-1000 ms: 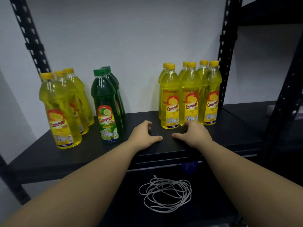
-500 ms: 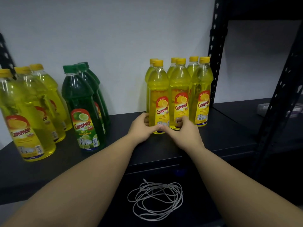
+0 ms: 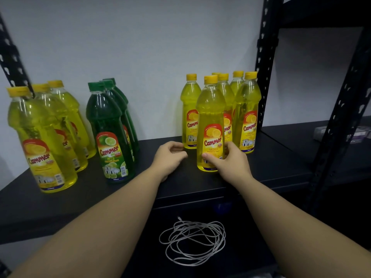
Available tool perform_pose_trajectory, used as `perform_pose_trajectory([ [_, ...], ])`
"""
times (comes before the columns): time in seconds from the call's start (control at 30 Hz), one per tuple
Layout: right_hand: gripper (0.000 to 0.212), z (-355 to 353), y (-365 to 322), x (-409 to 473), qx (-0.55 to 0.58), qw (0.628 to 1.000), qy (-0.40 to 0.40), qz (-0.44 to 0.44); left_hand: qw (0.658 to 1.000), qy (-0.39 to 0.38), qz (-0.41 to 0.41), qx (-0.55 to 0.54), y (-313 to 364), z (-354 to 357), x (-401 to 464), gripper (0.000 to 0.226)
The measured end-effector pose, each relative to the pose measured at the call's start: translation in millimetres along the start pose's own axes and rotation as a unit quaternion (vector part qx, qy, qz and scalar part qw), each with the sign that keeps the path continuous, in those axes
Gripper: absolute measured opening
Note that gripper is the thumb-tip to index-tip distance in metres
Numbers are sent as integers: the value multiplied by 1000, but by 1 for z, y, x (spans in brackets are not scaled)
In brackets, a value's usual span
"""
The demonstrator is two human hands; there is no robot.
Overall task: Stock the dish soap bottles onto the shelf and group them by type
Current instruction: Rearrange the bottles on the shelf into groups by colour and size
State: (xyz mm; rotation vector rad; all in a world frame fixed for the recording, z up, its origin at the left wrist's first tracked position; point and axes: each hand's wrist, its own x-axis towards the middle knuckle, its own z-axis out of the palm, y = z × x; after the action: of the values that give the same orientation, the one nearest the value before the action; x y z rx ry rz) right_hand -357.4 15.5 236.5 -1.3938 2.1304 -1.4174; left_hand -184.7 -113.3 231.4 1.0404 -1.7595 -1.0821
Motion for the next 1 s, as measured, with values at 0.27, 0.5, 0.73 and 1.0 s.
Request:
perform_pose_trajectory([
  [0.27, 79, -1, 6, 3, 20, 1000, 3, 7, 997, 34, -3, 69, -9, 17, 36, 89],
  [0.5, 98, 7, 15, 11, -4, 1000, 19, -3, 994, 31, -8, 101, -11, 32, 77, 98],
  [0.73, 98, 7, 14, 11, -19, 1000, 25, -2, 991, 35, -7, 126, -12, 30, 84, 78],
  [1.0, 98, 4, 10, 7, -19, 1000, 16, 7, 984, 100, -48, 137, -15, 9, 73, 68],
])
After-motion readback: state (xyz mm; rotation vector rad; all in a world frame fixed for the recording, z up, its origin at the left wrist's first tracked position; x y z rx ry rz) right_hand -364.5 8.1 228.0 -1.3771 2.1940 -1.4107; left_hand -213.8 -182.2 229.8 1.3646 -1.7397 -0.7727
